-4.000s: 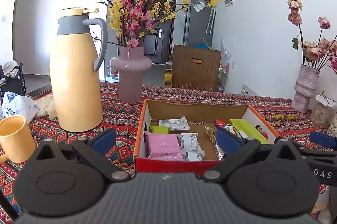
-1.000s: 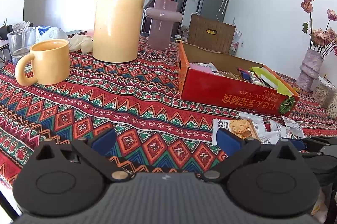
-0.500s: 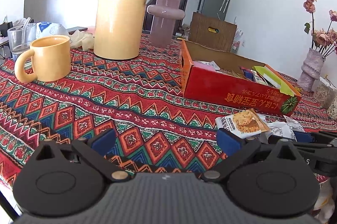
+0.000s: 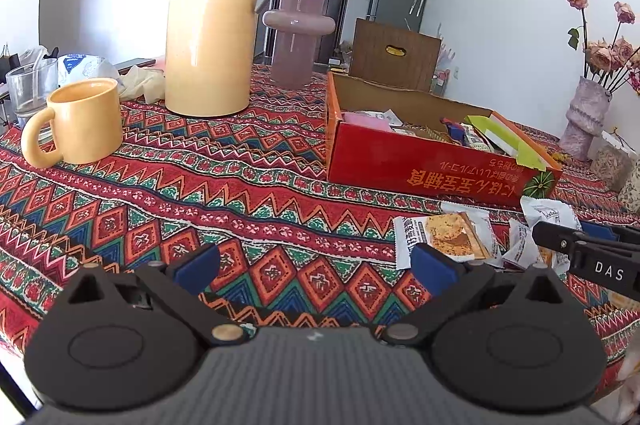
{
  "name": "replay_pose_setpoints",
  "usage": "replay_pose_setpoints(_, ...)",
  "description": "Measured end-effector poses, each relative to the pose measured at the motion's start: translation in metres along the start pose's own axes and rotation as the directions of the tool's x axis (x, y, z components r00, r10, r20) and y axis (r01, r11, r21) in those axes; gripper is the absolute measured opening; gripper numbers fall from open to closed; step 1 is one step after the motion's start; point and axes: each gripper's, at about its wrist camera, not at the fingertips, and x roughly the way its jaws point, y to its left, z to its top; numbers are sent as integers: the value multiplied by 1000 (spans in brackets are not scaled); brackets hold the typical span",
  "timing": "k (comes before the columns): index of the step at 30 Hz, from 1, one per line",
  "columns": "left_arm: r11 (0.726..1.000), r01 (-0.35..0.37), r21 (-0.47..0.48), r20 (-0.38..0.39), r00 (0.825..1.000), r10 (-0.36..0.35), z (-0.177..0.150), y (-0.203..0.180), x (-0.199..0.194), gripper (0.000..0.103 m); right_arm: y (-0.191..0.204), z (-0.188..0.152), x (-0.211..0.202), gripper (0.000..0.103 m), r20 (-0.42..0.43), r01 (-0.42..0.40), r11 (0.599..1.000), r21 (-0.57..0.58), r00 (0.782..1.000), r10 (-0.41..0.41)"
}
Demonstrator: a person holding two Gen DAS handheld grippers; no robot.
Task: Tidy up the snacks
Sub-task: 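Grasp a white wrapper with the right tool, then grasp a white wrapper with the left tool while the right tool holds its wrapper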
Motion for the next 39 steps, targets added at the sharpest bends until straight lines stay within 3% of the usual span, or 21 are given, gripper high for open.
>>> replay_pose_setpoints(23, 994, 7, 105, -64, 998, 0, -6, -75, -13, 103, -60, -37, -33, 42, 78, -50, 991, 126, 996, 40)
replay_pose_setpoints(39, 983, 69, 171, -176, 984, -38, -23, -139, 1, 103, -111, -68, -50, 42, 100, -43, 976, 215, 995, 22)
